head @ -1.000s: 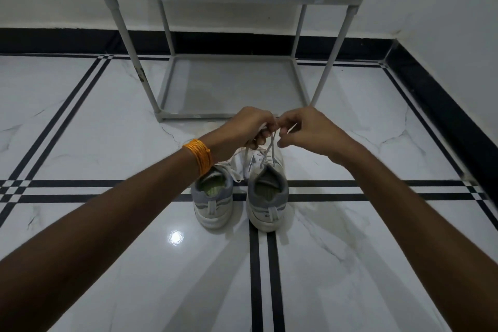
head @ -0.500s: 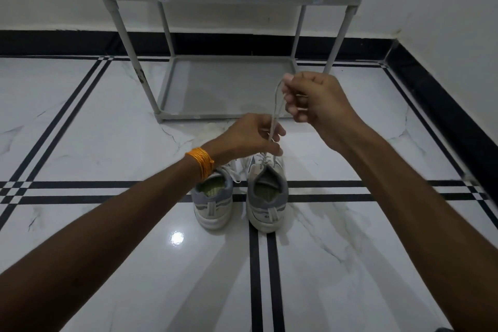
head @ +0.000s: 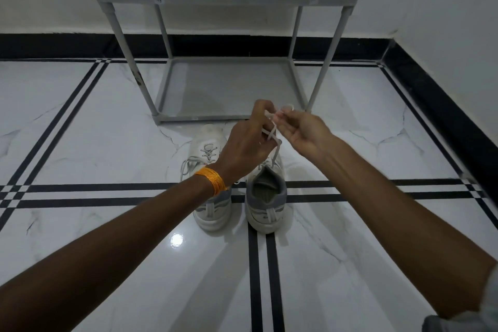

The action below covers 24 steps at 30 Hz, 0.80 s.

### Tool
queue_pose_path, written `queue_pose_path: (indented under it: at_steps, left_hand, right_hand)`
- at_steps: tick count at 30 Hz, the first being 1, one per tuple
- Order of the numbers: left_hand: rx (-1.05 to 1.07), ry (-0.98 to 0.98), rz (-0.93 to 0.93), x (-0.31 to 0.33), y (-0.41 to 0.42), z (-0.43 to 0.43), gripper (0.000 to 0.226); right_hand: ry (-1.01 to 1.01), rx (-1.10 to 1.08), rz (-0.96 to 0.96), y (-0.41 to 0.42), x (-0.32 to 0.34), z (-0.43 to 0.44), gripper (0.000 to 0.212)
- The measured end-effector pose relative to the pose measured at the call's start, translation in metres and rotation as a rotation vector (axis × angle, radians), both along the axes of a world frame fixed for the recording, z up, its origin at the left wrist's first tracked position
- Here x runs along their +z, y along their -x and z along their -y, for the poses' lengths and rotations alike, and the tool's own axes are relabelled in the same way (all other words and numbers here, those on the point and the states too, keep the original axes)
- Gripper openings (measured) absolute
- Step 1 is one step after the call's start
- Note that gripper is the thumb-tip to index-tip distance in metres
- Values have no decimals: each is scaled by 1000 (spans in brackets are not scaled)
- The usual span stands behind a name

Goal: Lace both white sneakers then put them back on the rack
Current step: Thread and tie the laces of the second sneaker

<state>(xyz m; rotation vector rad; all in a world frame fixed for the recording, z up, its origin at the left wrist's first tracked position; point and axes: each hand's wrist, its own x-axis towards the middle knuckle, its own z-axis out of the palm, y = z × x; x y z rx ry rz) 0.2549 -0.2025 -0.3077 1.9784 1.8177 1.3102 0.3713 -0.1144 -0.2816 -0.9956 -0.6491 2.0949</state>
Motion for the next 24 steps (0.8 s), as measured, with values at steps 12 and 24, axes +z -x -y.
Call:
queue_pose_path:
  at_steps: [12,24]
  left_hand:
    - [14,671,608,23,20,-2,14]
    - [-71,637,877,18,28,-3,22]
  right_hand:
    - [-317,176,634,-11,-13,18,11]
    - [-794,279,845,-28,4,21,17]
